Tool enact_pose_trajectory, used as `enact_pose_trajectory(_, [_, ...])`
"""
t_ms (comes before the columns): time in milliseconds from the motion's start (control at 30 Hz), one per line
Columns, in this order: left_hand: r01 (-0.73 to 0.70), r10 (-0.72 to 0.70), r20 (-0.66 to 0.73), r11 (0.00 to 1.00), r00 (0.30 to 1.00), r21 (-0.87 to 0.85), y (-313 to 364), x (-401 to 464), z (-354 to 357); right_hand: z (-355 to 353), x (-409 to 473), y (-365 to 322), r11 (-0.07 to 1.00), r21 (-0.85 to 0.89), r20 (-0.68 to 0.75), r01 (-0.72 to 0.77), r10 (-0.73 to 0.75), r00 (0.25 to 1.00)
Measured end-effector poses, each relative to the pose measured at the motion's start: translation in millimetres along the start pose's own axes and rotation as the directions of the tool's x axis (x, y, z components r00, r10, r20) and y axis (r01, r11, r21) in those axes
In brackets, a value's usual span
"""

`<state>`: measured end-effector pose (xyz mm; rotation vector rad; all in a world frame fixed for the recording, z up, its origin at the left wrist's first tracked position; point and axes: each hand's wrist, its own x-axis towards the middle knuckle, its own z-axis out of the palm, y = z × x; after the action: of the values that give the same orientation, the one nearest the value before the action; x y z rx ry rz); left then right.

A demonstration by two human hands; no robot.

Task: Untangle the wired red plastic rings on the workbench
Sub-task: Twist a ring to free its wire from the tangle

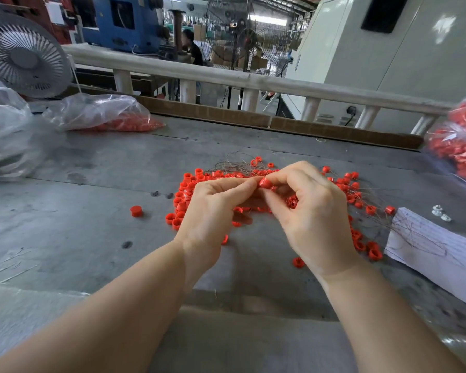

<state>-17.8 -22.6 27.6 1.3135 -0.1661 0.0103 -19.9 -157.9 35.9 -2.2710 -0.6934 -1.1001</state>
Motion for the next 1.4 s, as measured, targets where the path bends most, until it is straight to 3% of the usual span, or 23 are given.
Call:
enact_pose_trajectory(633, [-0.149, 0.143, 0.063, 0.984, 0.988, 0.103, 0, -4, 4, -1, 1, 1, 0.997, -0.075, -0.022, 0.029, -0.03, 0.999])
enact_pose_trajectory(900, [0.016, -0.01, 0.066, 0.996, 0.998, -0.089, -5, 4, -3, 3, -1, -1, 0.999, 0.048, -0.008, -0.001, 0.001, 1.0])
enact_pose_trajectory(1167, [0.041, -0.007, 0.108, 0.948, 0.994, -0.315, -8, 9, -4, 6, 0, 1, 0.934, 0.296, -0.047, -0.201, 0.224, 0.973])
enact_pose_trajectory(1400, [0.07, -0.006, 0.156, 0.91, 0.988, -0.408, -8, 10, -3, 4, 2, -1, 0.943, 0.276, -0.08, -0.188, 0.217, 0.973])
